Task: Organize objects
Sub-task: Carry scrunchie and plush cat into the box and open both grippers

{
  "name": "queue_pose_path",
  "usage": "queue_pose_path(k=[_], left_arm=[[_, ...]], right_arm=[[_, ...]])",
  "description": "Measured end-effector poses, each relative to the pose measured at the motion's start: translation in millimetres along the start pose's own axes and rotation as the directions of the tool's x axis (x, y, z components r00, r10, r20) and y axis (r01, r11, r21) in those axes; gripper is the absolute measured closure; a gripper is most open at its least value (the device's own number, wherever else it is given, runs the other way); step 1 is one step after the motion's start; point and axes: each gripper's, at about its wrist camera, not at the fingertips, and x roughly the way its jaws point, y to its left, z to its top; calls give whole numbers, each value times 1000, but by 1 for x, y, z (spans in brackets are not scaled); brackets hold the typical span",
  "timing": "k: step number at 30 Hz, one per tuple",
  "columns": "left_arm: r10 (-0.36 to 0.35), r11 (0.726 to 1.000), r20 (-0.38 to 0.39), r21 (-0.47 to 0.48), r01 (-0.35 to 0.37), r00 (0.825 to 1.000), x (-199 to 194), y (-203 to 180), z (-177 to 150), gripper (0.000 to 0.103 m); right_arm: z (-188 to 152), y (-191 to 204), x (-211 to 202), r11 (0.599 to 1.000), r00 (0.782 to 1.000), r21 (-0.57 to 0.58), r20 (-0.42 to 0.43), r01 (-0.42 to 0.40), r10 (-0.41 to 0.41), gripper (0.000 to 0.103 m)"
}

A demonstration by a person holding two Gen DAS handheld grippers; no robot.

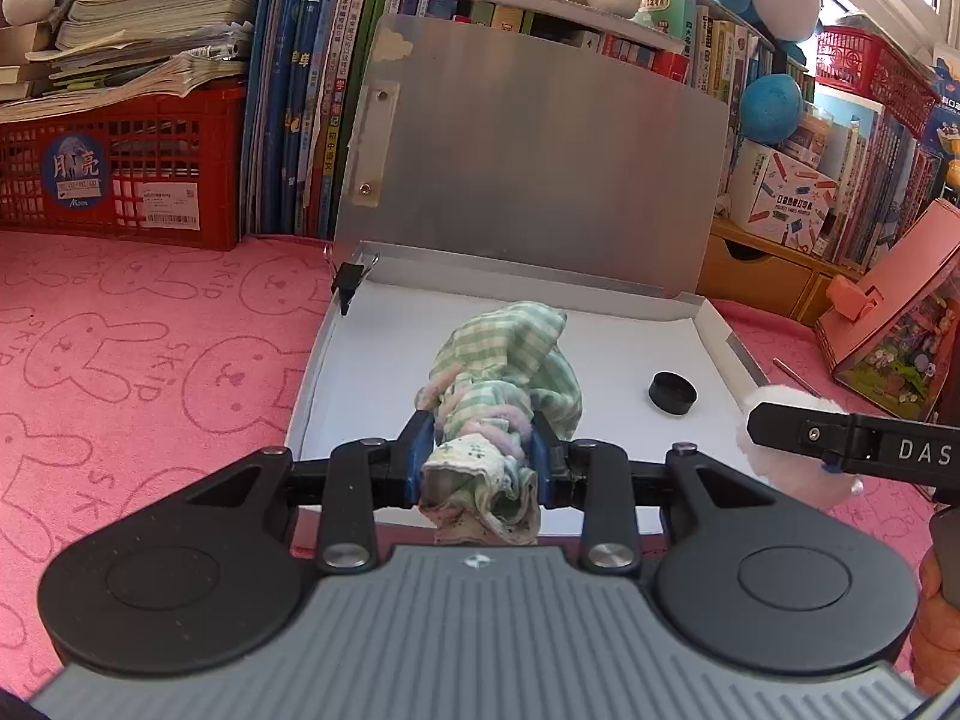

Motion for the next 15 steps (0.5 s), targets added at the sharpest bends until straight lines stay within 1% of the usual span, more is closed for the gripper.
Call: queue_pose_path(k=[4,7,11,15], left_arm=[[17,999,-22,40,-16,1000,18,-3,0,65],[27,998,-54,60,-24,998,31,-5,1,65],[46,998,-98,46,-42,994,50,-3,4,65],[58,998,-116,26,-56,992,63,0,7,65]], right_arm=[[1,5,15,1000,1000,-12,-13,-3,3,16],[2,10,26,999,1000,-35,-25,3,-4,16],[4,12,42,999,999,-48,-47,7,-9,16],[5,10,56,999,998,-44,-65,20,-23,16]])
